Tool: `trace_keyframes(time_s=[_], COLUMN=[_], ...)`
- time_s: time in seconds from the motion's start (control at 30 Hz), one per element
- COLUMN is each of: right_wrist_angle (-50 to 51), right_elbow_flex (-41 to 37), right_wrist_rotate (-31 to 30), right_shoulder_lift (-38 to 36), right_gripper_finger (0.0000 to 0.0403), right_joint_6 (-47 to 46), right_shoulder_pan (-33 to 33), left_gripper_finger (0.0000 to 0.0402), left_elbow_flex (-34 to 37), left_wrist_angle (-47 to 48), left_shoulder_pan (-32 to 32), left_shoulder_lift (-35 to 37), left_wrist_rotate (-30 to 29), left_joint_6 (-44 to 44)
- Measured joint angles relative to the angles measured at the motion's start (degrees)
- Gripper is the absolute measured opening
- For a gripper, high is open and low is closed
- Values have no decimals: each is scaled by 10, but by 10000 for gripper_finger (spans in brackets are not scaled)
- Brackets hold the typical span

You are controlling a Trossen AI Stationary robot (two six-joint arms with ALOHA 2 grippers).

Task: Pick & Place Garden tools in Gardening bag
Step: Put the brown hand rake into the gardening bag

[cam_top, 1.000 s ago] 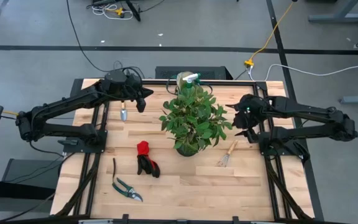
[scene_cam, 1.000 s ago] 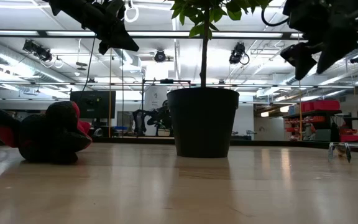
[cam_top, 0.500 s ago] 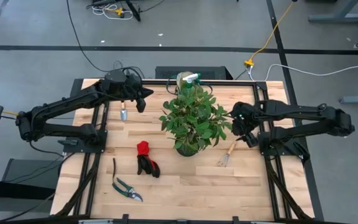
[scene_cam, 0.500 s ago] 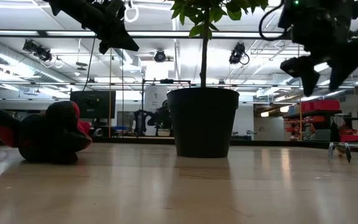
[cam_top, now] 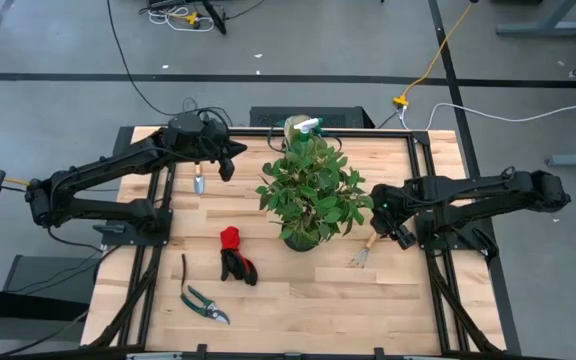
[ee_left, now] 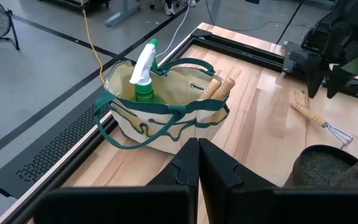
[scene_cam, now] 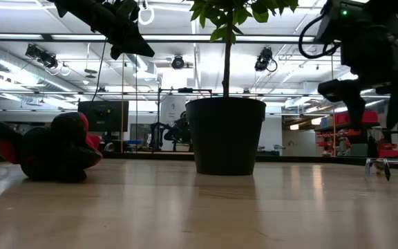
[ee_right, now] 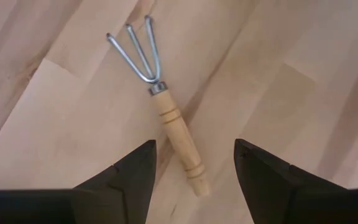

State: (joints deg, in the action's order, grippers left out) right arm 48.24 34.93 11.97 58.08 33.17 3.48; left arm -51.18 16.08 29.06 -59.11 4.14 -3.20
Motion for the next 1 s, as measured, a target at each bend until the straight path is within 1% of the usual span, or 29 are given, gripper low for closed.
trace_keyframes(time_s=[0.13, 0.33, 0.63, 1.0], right_wrist_angle=[-7, -28, -60, -94], right_elbow_flex=[-5, -5, -5, -6], right_wrist_rotate=[0, -3, -57, -64], right_shoulder_lift=[14, 64, 144, 193], right_gripper_finger=[217, 217, 217, 217], right_joint_6=[0, 0, 24, 31], right_shoulder_pan=[-19, -33, -48, -71], left_gripper_finger=[12, 12, 12, 12], left_elbow_flex=[0, 0, 0, 0], left_wrist_angle=[0, 0, 0, 0], left_shoulder_pan=[0, 0, 0, 0], left_shoulder_lift=[0, 0, 0, 0], left_wrist_rotate=[0, -18, -20, -20], left_joint_6=[0, 9, 9, 9])
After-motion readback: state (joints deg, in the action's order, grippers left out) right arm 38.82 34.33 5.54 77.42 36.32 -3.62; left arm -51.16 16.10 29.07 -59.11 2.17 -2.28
